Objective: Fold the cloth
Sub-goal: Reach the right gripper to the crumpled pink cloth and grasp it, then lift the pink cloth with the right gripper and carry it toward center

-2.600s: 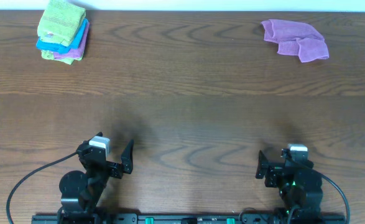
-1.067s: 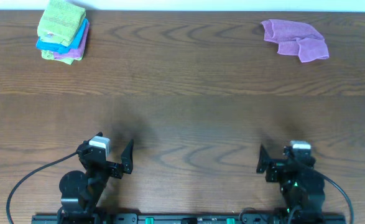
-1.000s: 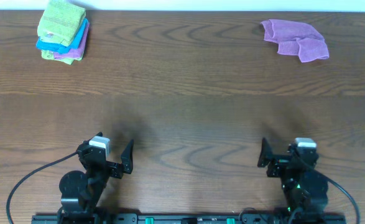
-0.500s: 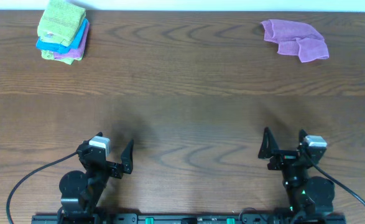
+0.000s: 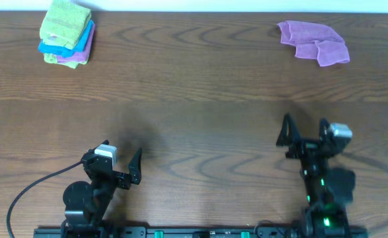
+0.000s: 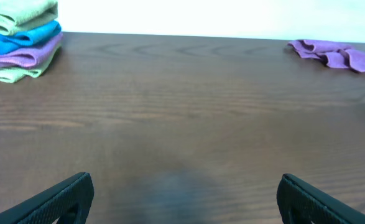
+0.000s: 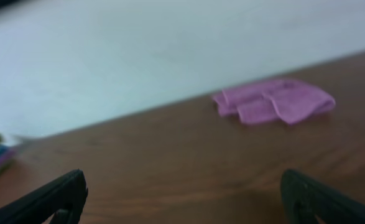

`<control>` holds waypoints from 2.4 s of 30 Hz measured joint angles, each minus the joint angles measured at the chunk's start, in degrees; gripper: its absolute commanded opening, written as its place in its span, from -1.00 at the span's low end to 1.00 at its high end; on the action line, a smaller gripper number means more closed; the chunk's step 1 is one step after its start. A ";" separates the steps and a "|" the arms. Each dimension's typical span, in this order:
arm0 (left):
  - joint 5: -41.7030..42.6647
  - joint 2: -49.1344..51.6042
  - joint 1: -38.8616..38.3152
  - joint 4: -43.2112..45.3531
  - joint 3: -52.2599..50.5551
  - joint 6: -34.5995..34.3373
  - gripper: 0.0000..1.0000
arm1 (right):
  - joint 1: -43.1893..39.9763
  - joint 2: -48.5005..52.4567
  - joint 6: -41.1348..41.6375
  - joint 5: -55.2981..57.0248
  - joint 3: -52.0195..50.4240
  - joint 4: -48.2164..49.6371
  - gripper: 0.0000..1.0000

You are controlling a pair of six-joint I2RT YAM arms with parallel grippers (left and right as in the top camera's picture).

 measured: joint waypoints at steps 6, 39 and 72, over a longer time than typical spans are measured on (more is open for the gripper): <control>-0.22 -0.04 0.00 -0.02 0.00 0.00 0.91 | -3.30 31.80 0.17 -1.99 14.25 3.19 0.99; -0.22 -0.04 0.00 0.00 0.00 0.00 0.91 | -15.04 94.82 -6.95 0.66 86.66 -35.26 0.98; -0.22 -0.04 0.00 0.02 0.00 0.00 0.91 | -14.47 104.04 -13.53 2.71 86.99 -29.77 -0.97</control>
